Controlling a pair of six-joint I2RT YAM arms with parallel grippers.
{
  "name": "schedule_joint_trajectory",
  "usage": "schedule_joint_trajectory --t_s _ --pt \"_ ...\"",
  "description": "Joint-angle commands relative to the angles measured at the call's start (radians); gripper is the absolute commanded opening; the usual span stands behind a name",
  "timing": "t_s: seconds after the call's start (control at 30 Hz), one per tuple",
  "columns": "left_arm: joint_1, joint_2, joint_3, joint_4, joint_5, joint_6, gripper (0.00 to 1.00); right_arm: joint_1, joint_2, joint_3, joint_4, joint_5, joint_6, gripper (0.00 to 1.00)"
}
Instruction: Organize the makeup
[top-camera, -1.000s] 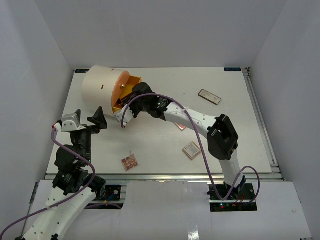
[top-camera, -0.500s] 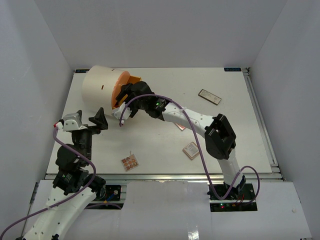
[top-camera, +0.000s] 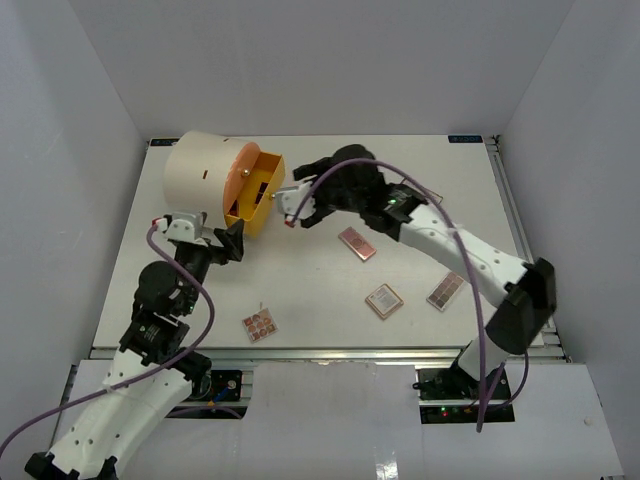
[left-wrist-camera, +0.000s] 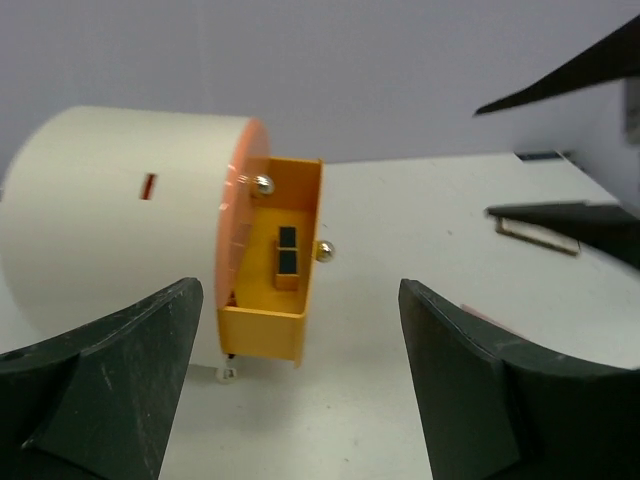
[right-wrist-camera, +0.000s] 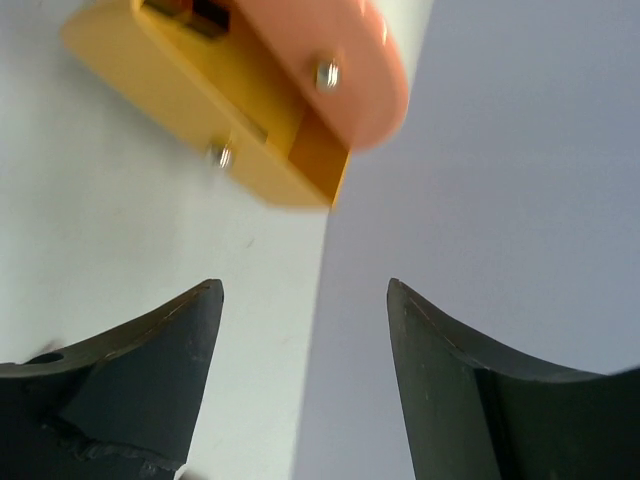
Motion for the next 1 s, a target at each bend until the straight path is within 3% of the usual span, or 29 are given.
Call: schedule_joint_trajectory --t_s 0.0,0.1,0.27,0.43,0.63,0.73,0.97 --pt "0.005 0.182 0.069 0.005 0.391 -0.053 0.86 -0.229 -0.217 -0.245 -0.008 -0.396 0.455 0.69" --pt "0.003 0.333 0.157 -0.008 0.513 -0.118 0.77 -0.389 -0.403 -0.485 0.147 -0.578 0.688 0.61" --pt "-0.02 0.6 0.352 -0.112 0.506 -0.172 0.77 -0.548 -0.584 -0.759 0.4 -0.695 0.937 0.44" --pt "-0.092 0.903 0.571 -0.332 0.322 -0.155 0.77 -0.743 -0.611 -0.779 0.416 -0.796 1.039 0.43" --pt "-0.131 1.163 0.786 -0.479 0.003 -0.075 0.72 -0.79 -0.591 -0.786 0.409 -0.849 1.058 0.42" --pt "-0.131 1.221 0.857 -0.513 -0.071 -0.045 0.64 -0.794 -0.587 -0.789 0.408 -0.852 1.054 0.42" --pt "-0.13 1.38 0.975 -0.559 -0.204 0.031 0.34 -0.793 -0.576 -0.794 0.408 -0.84 1.043 0.43"
